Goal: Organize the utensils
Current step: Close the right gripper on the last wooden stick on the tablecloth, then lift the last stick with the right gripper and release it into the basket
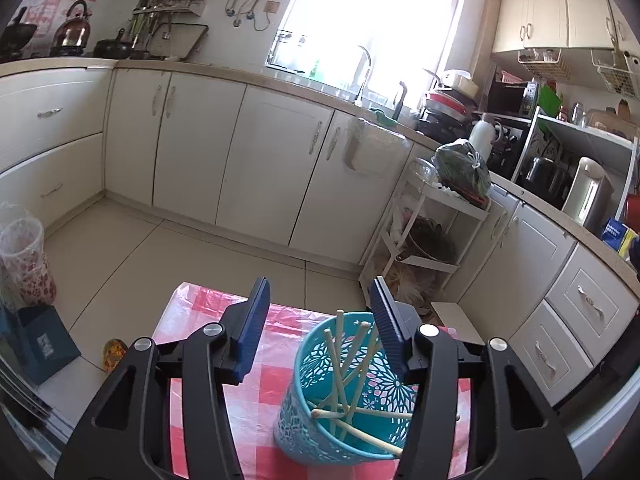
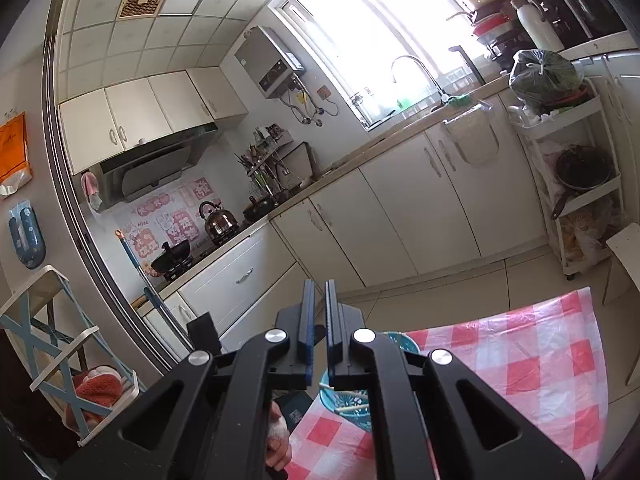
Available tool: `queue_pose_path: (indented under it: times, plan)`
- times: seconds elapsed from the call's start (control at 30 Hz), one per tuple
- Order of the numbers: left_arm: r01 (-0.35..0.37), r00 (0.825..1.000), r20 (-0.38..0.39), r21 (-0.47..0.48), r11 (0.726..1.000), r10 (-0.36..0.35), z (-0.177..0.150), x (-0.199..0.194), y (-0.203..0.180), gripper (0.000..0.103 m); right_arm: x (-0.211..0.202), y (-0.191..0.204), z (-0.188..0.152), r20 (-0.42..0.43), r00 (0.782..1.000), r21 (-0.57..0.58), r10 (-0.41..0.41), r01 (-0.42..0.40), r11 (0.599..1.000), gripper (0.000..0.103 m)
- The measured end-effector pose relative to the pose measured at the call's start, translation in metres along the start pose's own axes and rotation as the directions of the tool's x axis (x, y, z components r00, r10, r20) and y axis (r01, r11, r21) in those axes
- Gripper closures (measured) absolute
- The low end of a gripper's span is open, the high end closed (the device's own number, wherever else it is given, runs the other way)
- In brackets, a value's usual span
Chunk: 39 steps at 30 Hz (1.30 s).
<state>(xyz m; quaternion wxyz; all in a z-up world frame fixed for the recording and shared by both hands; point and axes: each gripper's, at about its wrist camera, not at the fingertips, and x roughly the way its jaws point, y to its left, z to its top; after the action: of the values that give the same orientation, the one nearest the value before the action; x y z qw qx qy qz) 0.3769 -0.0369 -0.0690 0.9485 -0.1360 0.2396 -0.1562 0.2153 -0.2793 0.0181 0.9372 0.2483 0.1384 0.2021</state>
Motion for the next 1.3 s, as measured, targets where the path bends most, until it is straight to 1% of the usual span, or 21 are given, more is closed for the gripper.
queue_pose_path:
  times: [0.13, 0.23, 0.3, 0.33, 0.37, 0.4, 0.43, 0.5, 0.53, 0.6, 0.67, 0.73, 0.77, 0.8, 0.83, 0.9, 0.97, 1.03, 1.13, 1.23, 1.3]
  plan:
    - [-0.005, 1.0, -0.006, -0.063, 0.998, 0.005, -0.003, -0.011, 0.021, 0.047, 0.013, 0.006, 0.009, 0.002, 1.0, -0.016, -0.01, 0.01, 1.0, 0.097]
    - [-0.028, 1.0, -0.009, -0.094, 0.995, 0.027, -0.01, -0.021, 0.039, 0.042, 0.014, 0.005, -0.002, -0.035, 0.993, -0.061, -0.11, 0.108, 0.992, 0.097]
    - [-0.05, 0.999, -0.013, -0.113, 0.992, 0.049, -0.018, -0.028, 0.052, 0.038, 0.015, -0.013, -0.023, -0.098, 0.967, -0.073, -0.234, 0.228, 0.971, 0.082]
    - [-0.062, 0.998, -0.02, -0.122, 0.991, 0.06, -0.022, -0.03, 0.059, 0.036, 0.021, -0.026, -0.038, -0.146, 0.944, -0.082, -0.297, 0.287, 0.954, 0.054]
    - [-0.077, 0.997, -0.029, -0.133, 0.988, 0.073, -0.028, -0.031, 0.065, 0.035, 0.03, -0.042, -0.054, -0.21, 0.911, -0.096, -0.355, 0.343, 0.935, 0.044]
    - [-0.091, 0.995, -0.043, -0.146, 0.985, 0.085, -0.033, -0.031, 0.073, 0.035, 0.042, -0.061, -0.071, -0.273, 0.871, -0.103, -0.408, 0.395, 0.913, 0.044]
    - [-0.101, 0.994, -0.064, -0.162, 0.982, 0.092, -0.039, -0.03, 0.08, 0.034, 0.053, -0.078, -0.085, -0.32, 0.844, -0.094, -0.43, 0.424, 0.901, 0.048]
    - [-0.12, 0.989, -0.108, -0.189, 0.975, 0.101, -0.052, -0.025, 0.091, 0.034, 0.08, -0.11, -0.11, -0.41, 0.781, -0.079, -0.472, 0.485, 0.871, 0.061]
    - [-0.129, 0.986, -0.129, -0.201, 0.971, 0.104, -0.058, -0.023, 0.096, 0.034, 0.092, -0.122, -0.12, -0.431, 0.761, -0.081, -0.485, 0.503, 0.861, 0.066]
    - [-0.135, 0.983, -0.153, -0.21, 0.968, 0.103, -0.067, -0.022, 0.1, 0.034, 0.115, -0.138, -0.137, -0.462, 0.71, -0.114, -0.53, 0.546, 0.83, 0.068]
    - [-0.14, 0.981, -0.162, -0.203, 0.969, 0.107, -0.074, -0.022, 0.102, 0.034, 0.132, -0.148, -0.149, -0.482, 0.684, -0.125, -0.547, 0.565, 0.816, 0.07]
    - [-0.14, 0.979, -0.176, -0.201, 0.969, 0.105, -0.079, -0.021, 0.104, 0.034, 0.146, -0.151, -0.16, -0.477, 0.645, -0.204, -0.597, 0.58, 0.789, 0.071]
    - [-0.142, 0.978, -0.182, -0.203, 0.969, 0.105, -0.082, -0.021, 0.106, 0.034, 0.151, -0.152, -0.165, -0.476, 0.626, -0.238, -0.617, 0.584, 0.776, 0.082]
    - [-0.142, 0.977, -0.187, -0.205, 0.968, 0.104, -0.083, -0.019, 0.107, 0.034, 0.152, -0.15, -0.164, -0.447, 0.62, -0.283, -0.645, 0.586, 0.76, 0.085]
    - [-0.143, 0.976, -0.192, -0.207, 0.968, 0.103, -0.085, -0.019, 0.108, 0.034, 0.152, -0.148, -0.166, -0.436, 0.614, -0.317, -0.658, 0.579, 0.751, 0.093]
    - [-0.143, 0.974, -0.202, -0.21, 0.967, 0.1, -0.089, -0.016, 0.11, 0.034, 0.144, -0.149, -0.166, -0.452, 0.624, -0.301, -0.638, 0.566, 0.767, 0.097]
    - [-0.143, 0.972, -0.212, -0.212, 0.967, 0.097, -0.09, -0.014, 0.109, 0.034, 0.126, -0.149, -0.157, -0.447, 0.658, -0.235, -0.606, 0.567, 0.789, 0.097]
    - [-0.142, 0.971, -0.22, -0.216, 0.966, 0.094, -0.094, -0.013, 0.109, 0.034, 0.1, -0.146, -0.138, -0.419, 0.732, -0.1, -0.538, 0.551, 0.828, 0.097]
    - [-0.147, 0.968, -0.231, -0.21, 0.967, 0.097, -0.099, -0.013, 0.109, 0.034, 0.062, -0.123, -0.097, -0.314, 0.839, 0.05, -0.444, 0.482, 0.875, 0.097]
    - [-0.152, 0.964, -0.245, -0.198, 0.968, 0.101, -0.104, -0.013, 0.106, 0.034, 0.043, -0.085, -0.05, -0.168, 0.921, 0.11, -0.351, 0.372, 0.922, 0.097]
    - [-0.155, 0.963, -0.248, -0.186, 0.97, 0.106, -0.106, -0.015, 0.101, 0.034, 0.042, -0.057, -0.022, -0.053, 0.954, 0.105, -0.294, 0.298, 0.949, 0.097]
